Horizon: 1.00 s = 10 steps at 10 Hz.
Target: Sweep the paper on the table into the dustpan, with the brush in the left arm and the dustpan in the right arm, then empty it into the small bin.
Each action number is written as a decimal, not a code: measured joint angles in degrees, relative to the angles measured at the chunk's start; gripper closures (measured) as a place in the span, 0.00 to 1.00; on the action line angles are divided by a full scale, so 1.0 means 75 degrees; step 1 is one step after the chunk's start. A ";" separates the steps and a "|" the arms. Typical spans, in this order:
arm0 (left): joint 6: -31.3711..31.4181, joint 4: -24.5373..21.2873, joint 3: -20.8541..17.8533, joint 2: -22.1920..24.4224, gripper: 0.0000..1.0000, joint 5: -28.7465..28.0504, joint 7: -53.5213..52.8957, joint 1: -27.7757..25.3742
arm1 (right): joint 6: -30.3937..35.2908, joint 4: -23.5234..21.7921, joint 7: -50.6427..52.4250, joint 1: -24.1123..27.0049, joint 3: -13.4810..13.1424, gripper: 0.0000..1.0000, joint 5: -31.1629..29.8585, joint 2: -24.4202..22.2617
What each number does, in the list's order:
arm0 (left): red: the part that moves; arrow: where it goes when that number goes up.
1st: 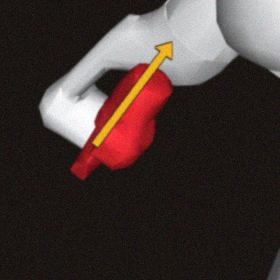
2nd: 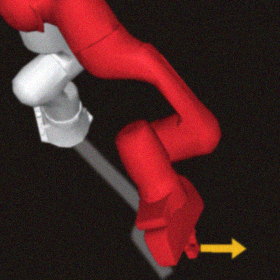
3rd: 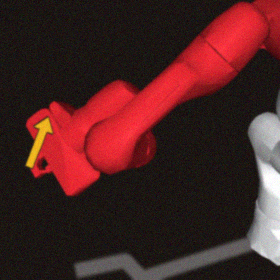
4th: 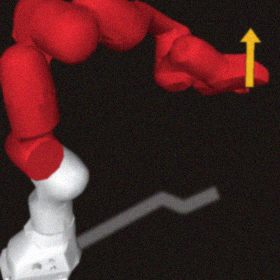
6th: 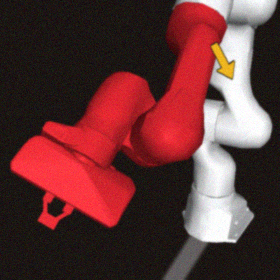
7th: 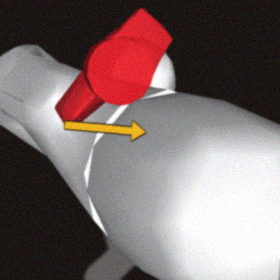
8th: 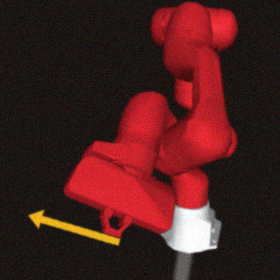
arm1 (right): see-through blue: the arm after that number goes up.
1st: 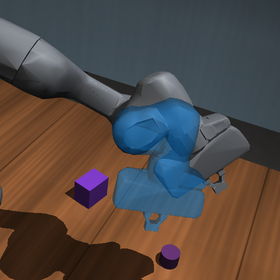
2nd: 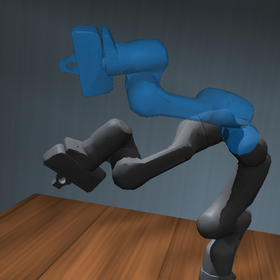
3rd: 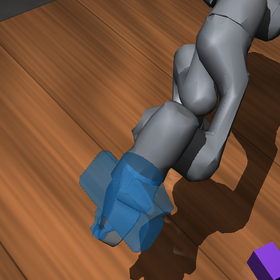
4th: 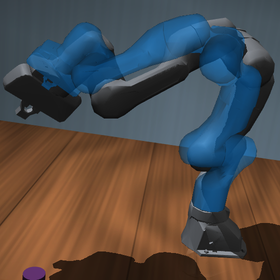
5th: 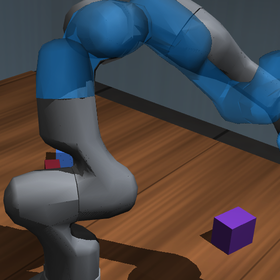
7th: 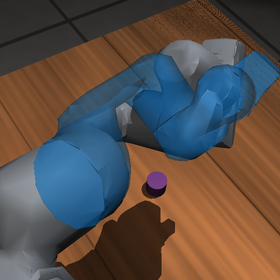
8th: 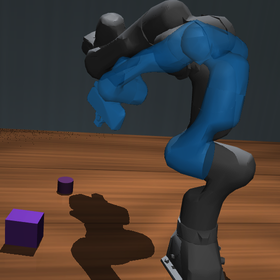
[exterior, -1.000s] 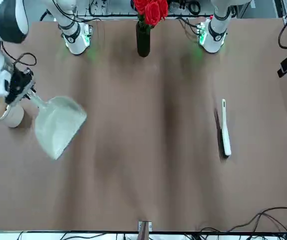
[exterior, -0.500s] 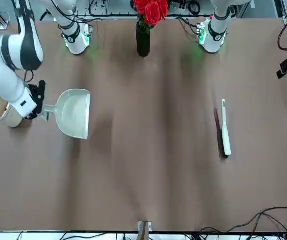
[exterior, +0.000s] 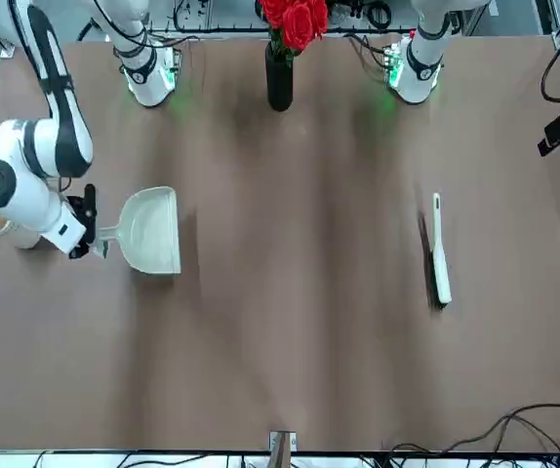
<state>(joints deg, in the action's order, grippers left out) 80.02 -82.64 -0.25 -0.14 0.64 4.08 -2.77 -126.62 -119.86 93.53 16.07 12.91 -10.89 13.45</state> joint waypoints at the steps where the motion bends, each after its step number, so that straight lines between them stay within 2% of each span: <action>1: 0.0000 0.0000 0.0035 0.0000 0.00 0.0000 -0.0012 0.0058 | -0.0216 0.0000 0.0009 0.0000 -0.0002 0.67 -0.0002 0.0198; 5: 0.0000 -0.0002 0.0513 -0.0008 0.00 0.0000 -0.0014 0.0139 | -0.0782 0.0006 0.0011 0.0031 -0.0012 0.67 -0.0006 0.0682; 10: 0.0259 -0.0007 0.0568 -0.0070 0.00 -0.0023 -0.0014 0.0118 | -0.1096 0.0045 0.0011 0.0138 -0.0023 0.67 -0.0030 0.0971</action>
<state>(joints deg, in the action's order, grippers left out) 81.96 -82.69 4.01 -0.66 0.47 3.97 -1.88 -134.84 -119.53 93.61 17.11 12.74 -11.11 20.73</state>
